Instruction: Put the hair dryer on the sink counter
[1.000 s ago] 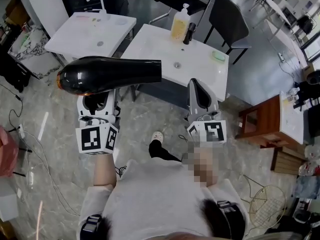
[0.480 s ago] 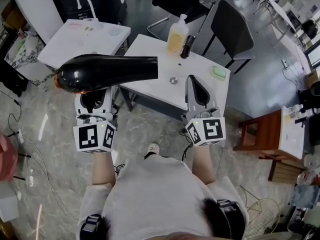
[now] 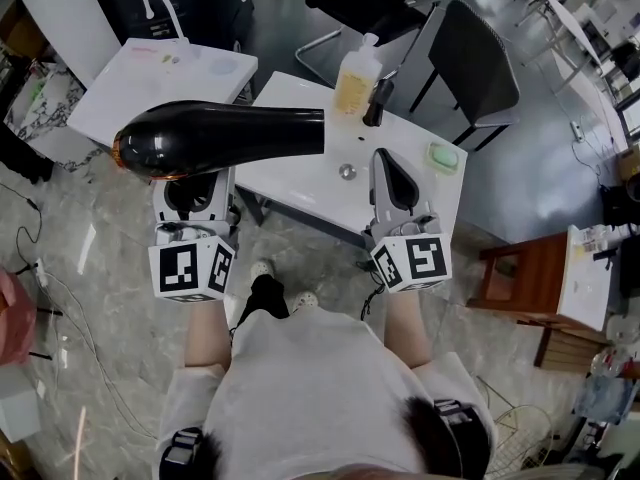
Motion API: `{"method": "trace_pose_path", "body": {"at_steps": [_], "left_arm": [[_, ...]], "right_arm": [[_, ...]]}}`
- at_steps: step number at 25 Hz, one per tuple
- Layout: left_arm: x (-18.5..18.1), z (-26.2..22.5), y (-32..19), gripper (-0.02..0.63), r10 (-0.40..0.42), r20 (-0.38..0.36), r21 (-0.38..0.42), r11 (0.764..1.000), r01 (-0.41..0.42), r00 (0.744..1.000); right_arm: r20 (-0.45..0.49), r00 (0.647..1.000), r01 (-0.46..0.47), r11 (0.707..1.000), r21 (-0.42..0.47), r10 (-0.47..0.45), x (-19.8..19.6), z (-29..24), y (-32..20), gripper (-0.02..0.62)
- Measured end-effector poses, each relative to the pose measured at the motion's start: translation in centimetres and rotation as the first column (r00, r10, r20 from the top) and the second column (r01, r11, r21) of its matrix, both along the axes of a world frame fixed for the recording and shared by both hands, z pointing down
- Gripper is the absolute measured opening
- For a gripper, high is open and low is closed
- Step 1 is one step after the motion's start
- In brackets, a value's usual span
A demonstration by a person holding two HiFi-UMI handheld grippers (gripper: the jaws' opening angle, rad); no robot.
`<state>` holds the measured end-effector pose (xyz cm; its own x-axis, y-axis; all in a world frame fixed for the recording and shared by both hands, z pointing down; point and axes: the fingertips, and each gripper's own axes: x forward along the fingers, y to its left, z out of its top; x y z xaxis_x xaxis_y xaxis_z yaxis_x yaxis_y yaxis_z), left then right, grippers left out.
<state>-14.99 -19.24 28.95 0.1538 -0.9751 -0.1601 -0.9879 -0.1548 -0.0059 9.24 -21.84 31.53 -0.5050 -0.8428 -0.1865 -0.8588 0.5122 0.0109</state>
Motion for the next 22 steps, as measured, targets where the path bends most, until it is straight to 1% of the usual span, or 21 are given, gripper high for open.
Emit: {"method": "trace_pose_path", "body": {"at_steps": [4,11,14,19,22], "left_arm": [[-0.3,0.6,-3.0,0.256,0.016,-0.009,-0.018,1.000,-0.016,1.000],[-0.6,1.1,-9.7,0.256,0.091,-0.030,-0.046,0.995,-0.092,0.995],[-0.9,1.5,-12.8,0.257,0.128,-0.028,-0.068,0.989,-0.130,0.991],[-1.5,3.5,-17.7,0.256,0.194,-0.047,-0.149,0.969,-0.198,0.980],[-1.5,5.5,-20.5,0.256,0.226,-0.069,-0.214,0.948,-0.235,0.972]], "right_arm": [[-0.013,1.000,-0.009,1.000,-0.009,0.009,-0.4,0.5,-2.1,0.011],[-0.010,0.997,-0.073,0.997,-0.014,0.072,-0.9,0.2,-7.0,0.011],[0.002,0.994,-0.113,0.993,-0.019,0.113,-1.2,0.1,-9.1,0.011],[0.003,0.985,-0.174,0.984,-0.030,0.174,-2.0,0.3,-12.0,0.011],[0.004,0.978,-0.210,0.977,-0.045,0.211,-2.2,0.7,-13.3,0.011]]}}
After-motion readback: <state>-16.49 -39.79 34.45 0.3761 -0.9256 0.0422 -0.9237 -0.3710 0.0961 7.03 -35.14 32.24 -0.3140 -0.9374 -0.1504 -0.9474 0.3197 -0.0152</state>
